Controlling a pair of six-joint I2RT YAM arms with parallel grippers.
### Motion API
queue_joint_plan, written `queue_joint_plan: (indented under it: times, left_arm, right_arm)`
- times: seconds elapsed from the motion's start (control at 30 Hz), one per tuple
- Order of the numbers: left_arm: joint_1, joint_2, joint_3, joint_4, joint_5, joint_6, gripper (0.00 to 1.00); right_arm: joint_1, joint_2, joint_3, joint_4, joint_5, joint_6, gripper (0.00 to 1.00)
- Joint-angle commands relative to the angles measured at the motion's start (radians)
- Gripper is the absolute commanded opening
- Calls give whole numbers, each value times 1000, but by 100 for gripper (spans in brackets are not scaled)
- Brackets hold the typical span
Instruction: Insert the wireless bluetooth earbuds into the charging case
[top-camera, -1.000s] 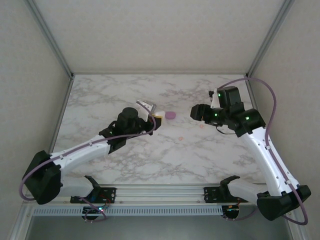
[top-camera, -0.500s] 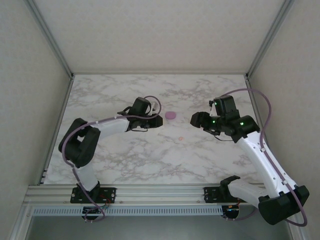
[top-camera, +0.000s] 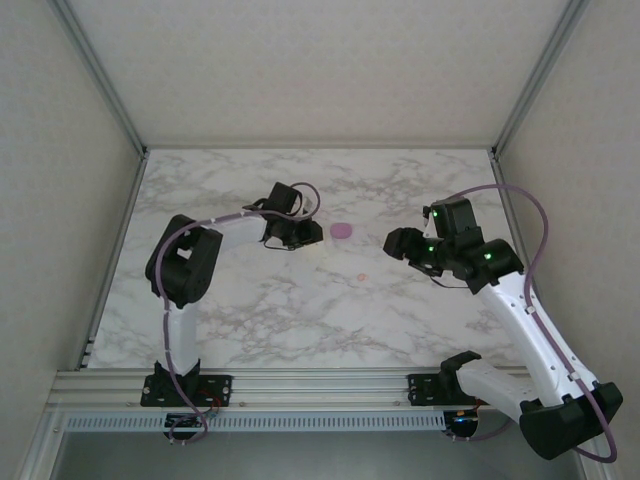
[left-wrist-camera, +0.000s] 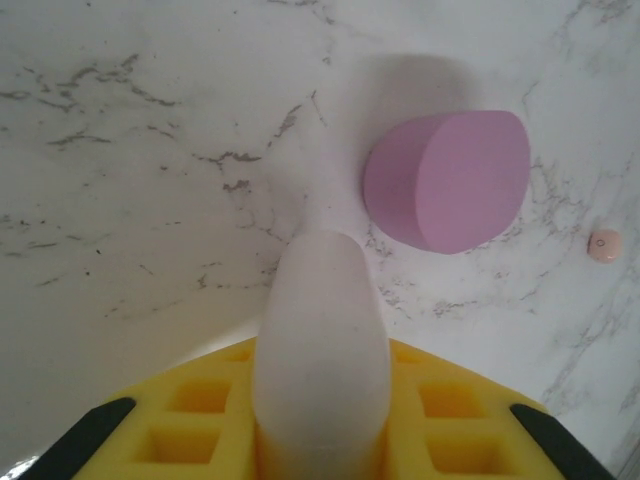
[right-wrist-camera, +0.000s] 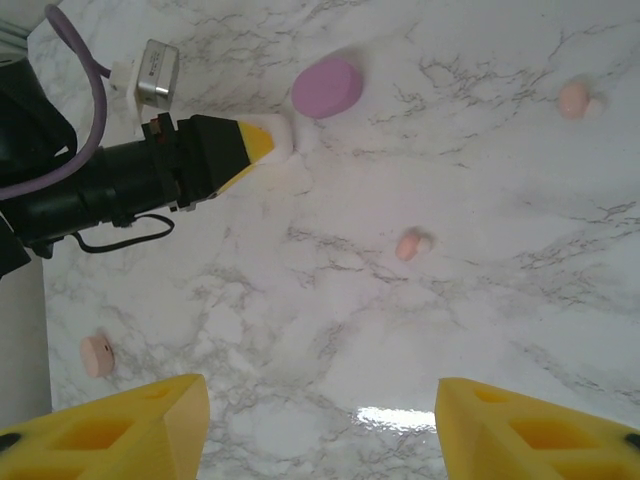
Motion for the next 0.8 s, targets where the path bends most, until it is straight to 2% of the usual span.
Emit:
queue_joint_plan:
  times: [0.0, 0.17, 0.3, 0.53, 0.57, 0.67, 0.77]
  left_arm:
    - [8, 17, 54, -98, 3, 37, 19]
    - [16, 43, 92, -157, -8, 65, 27]
    - [18, 36, 97, -195, -78, 80, 38]
    - [22, 5, 118, -273, -154, 124, 49]
    - [22, -7, 122, -291, -171, 134, 55]
    - [22, -79, 100, -332, -229, 156, 59]
    - [24, -210, 24, -353, -324, 159, 67]
  right_arm:
    - [-6, -18, -20, 5, 12, 8, 62]
    - [-6, -16, -30, 15, 12, 14, 62]
    - [-5, -10, -27, 13, 12, 10, 62]
    - [-6, -9, -27, 16, 14, 3, 62]
    - [-6, -9, -30, 21, 14, 2, 63]
    - [-6, -6, -44, 54, 18, -7, 64]
    - [-6, -5, -67, 104, 25, -20, 66]
